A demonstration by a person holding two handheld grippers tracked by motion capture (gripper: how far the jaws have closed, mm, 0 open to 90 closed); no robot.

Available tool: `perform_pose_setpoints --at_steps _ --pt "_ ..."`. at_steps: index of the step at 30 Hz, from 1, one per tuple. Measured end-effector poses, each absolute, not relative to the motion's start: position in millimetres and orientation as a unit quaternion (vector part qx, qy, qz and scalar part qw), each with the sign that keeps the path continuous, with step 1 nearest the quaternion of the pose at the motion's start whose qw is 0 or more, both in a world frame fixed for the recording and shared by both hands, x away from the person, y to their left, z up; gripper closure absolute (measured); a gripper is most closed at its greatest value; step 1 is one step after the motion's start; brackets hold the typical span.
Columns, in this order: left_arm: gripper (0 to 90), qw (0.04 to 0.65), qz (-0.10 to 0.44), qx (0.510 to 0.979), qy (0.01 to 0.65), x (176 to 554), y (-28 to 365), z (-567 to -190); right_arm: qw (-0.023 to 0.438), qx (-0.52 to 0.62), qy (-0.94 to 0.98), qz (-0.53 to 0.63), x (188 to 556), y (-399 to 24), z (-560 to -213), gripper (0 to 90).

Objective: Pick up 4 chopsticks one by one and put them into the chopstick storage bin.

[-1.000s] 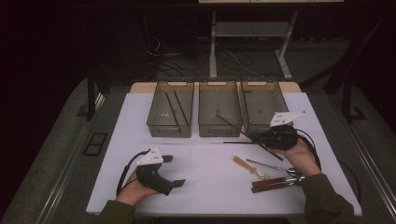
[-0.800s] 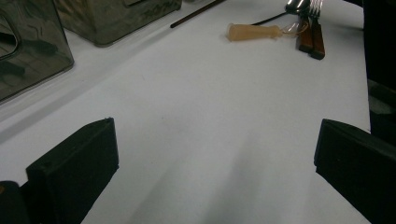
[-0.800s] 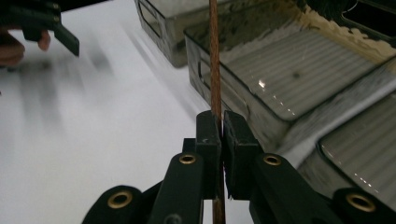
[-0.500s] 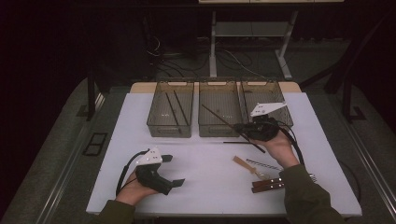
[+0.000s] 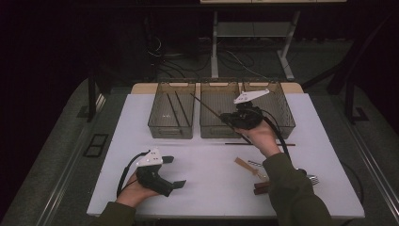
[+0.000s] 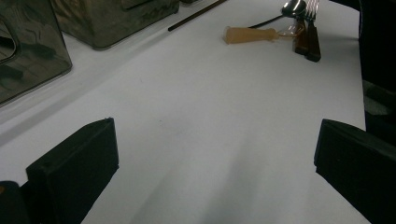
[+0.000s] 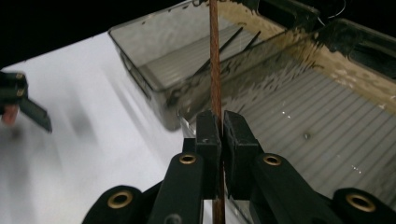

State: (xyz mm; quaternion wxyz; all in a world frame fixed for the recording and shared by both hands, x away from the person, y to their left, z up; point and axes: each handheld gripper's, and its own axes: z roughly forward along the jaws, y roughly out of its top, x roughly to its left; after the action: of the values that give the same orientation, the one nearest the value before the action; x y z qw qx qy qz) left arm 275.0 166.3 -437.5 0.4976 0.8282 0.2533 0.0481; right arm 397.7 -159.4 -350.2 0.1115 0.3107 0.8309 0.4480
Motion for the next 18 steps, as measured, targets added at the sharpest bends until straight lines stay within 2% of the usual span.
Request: perform_pose_setpoints --at_steps 8,18 --pt "0.0 0.500 0.048 0.827 0.252 274.6 166.3 -436.9 0.114 0.322 0.826 0.447 411.2 -132.7 -340.9 85.5" --pt "0.0 0.499 0.051 0.828 0.252 274.5 167.0 -436.4 0.140 0.321 0.824 0.446 430.9 -90.5 -329.6 85.6"
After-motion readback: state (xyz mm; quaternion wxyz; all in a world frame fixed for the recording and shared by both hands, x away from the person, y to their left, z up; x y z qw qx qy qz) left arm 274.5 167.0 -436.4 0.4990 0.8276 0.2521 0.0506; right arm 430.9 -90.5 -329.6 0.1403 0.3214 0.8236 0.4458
